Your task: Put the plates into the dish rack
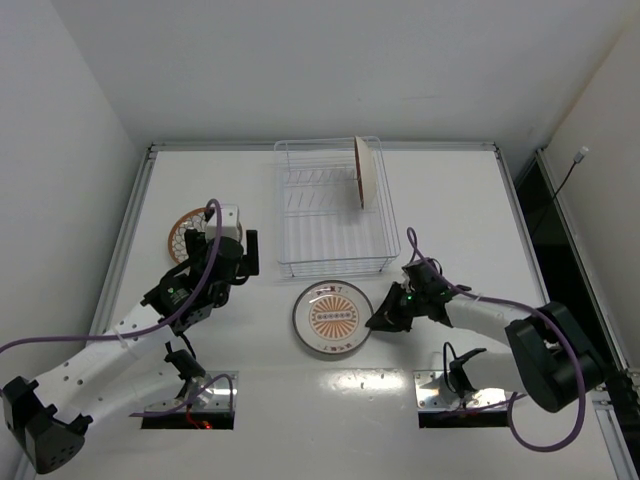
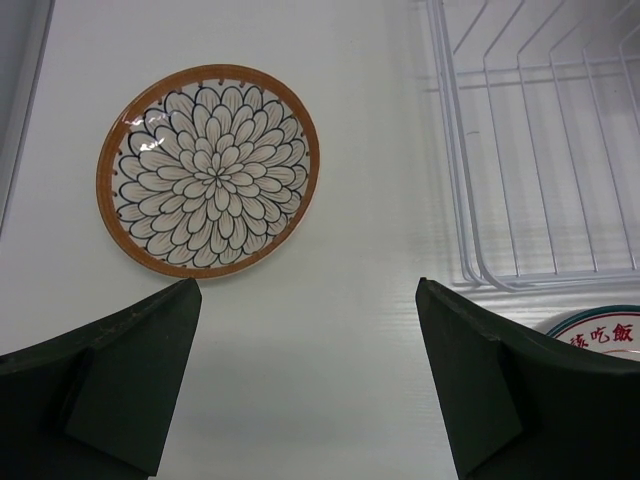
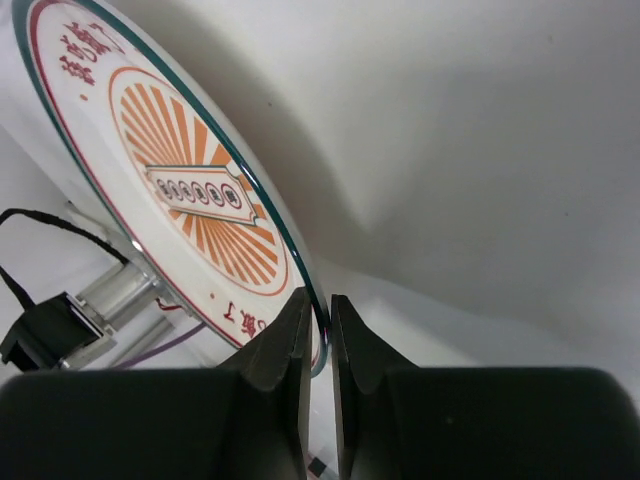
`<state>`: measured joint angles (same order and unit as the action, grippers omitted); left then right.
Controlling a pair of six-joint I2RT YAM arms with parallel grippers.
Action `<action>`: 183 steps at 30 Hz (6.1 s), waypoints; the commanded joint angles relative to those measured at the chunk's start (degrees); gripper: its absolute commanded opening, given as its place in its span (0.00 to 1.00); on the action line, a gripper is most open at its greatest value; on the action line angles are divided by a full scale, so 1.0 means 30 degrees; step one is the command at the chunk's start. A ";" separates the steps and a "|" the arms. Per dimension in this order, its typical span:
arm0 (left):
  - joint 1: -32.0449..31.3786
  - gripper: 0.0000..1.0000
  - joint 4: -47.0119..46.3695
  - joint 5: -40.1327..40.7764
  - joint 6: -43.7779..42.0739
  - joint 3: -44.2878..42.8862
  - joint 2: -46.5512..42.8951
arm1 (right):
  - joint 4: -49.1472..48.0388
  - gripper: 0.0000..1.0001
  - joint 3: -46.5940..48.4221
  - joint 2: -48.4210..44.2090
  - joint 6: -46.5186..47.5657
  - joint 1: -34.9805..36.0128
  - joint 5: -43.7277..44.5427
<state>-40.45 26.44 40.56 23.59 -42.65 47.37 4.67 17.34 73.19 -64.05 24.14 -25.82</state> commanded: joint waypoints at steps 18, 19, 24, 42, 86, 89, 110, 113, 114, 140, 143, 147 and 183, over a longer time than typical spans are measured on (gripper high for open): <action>0.0240 0.87 -0.0580 0.0632 0.0133 0.0243 -0.0557 | 1.0567 0.00 0.5435 -0.9745 0.2599 0.1707 0.2952; 0.0240 0.87 -0.0580 0.0632 0.0133 0.0243 -0.0557 | 1.1559 0.00 0.6426 -1.0183 0.2601 0.1709 0.2954; 0.0240 0.87 -0.0580 0.0632 0.0133 0.0243 -0.0381 | 1.4698 0.00 1.1107 -0.9781 0.4731 0.1885 0.4387; 0.0240 0.87 -0.0580 0.0458 0.0133 0.0243 -0.0381 | 1.3974 0.00 2.4774 0.1170 1.0274 0.2790 1.9171; 0.0240 0.87 -0.1107 -0.0101 -0.0218 0.0243 0.0322 | 0.5857 0.00 3.5264 1.8170 2.0674 0.6074 3.4536; 0.0240 0.87 -0.1107 -0.0101 -0.0218 0.0243 0.0322 | 0.5417 0.00 3.5264 1.8551 2.0853 0.6074 3.4536; 0.0240 0.87 -0.1107 0.0075 -0.0394 0.0243 0.0322 | 0.9720 0.12 3.5176 1.9344 1.5993 0.5547 2.6922; 0.0240 0.87 -0.1107 0.0075 -0.0394 0.0243 0.0322 | 1.0163 0.33 3.5000 1.8731 1.5374 0.5547 2.6100; 0.0240 0.87 -0.1107 0.0075 -0.0394 0.0243 0.0322 | 1.0337 0.38 3.4797 1.8497 1.5200 0.5547 2.5750; 0.0240 0.87 -0.0228 0.1450 0.0133 0.0068 0.1257 | 0.7881 1.00 1.6636 -0.3209 1.2356 0.5752 1.0454; 0.0240 0.87 0.0182 0.1861 0.0512 -0.0108 0.1726 | 0.7878 1.00 1.5635 -0.4123 1.2181 0.5752 1.0454; 0.0240 0.87 0.0534 0.2243 0.0748 -0.0284 0.2138 | 0.7675 1.00 1.5459 -0.3891 1.2181 0.5752 1.0454; 0.7711 0.83 0.0299 -0.5433 -0.2328 -0.6991 1.7777 | 0.8288 1.00 1.4815 -0.6322 1.3528 0.5752 0.6704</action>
<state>-17.74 28.82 26.20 18.24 -60.69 98.61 31.11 60.77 53.10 -24.60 41.39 -4.38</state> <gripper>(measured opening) 0.833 0.994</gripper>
